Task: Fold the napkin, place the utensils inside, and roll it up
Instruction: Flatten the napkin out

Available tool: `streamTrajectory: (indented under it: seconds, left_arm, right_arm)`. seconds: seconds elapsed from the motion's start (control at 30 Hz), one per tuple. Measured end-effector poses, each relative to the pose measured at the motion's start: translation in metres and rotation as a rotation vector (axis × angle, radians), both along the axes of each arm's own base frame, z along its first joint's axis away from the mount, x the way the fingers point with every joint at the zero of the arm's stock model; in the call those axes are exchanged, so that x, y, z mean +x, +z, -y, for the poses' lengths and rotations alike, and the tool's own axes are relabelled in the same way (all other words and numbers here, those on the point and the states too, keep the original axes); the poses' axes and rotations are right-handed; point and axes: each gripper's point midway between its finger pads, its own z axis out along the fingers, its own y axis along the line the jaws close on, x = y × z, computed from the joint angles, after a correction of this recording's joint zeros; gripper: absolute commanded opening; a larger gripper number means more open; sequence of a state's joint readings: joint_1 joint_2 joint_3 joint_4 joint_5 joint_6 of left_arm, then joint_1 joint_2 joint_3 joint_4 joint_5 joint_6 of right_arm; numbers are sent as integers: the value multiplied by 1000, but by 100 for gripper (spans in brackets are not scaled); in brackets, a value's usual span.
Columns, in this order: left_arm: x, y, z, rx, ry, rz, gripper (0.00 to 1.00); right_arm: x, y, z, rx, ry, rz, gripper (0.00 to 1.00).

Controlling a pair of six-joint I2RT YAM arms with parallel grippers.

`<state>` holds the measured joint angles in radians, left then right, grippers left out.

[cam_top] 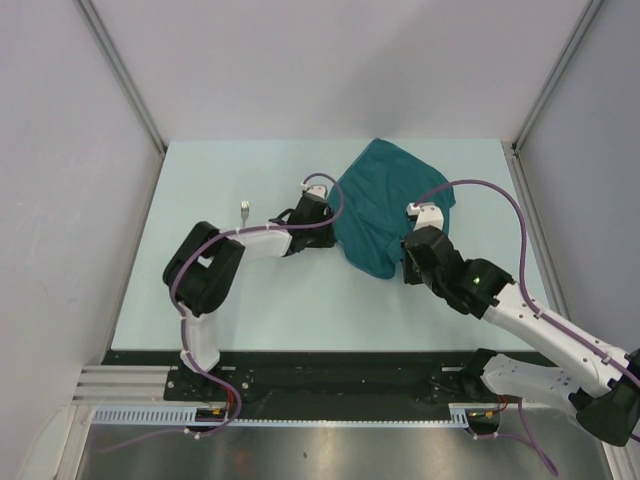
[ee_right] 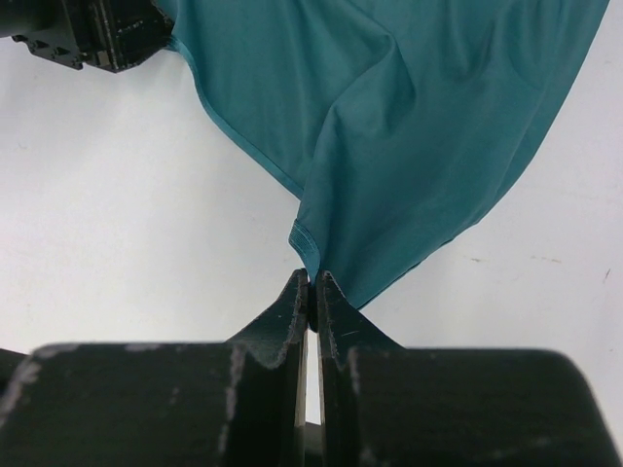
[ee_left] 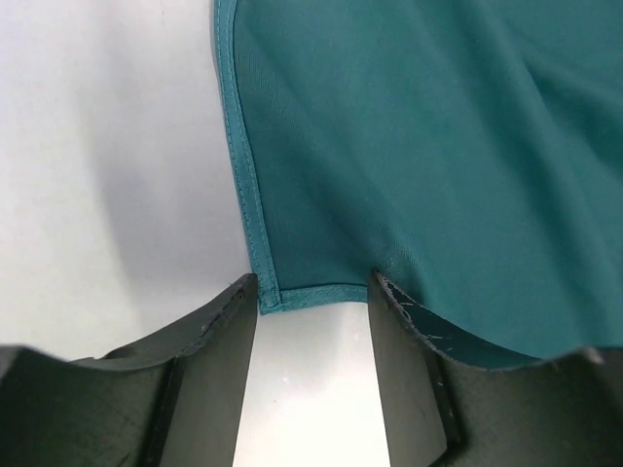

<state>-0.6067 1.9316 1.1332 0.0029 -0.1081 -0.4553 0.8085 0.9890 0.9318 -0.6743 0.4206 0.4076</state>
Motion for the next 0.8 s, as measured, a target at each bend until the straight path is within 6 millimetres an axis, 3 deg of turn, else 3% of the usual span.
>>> streamTrajectory:
  seconds: [0.4,0.53,0.6,0.67,0.8]
  left_arm:
    - [3,-5,-1,214,1,-1,42]
    - [3,-5,0,225,-10,-12,22]
    - [2,-5,2,224,-23,-18,17]
    - [1,-6,3,221,-30,-21,3]
    - [1,-6,2,222,-34,-14,0]
  right_arm:
    - [-3,4,0,27,9,17,0]
    - [-4,8,1,39,9,28,0]
    - [-4,10,2,45,9,34,0]
    - [-5,11,2,50,9,38,0]
    - [-6,8,4,49,9,38,0]
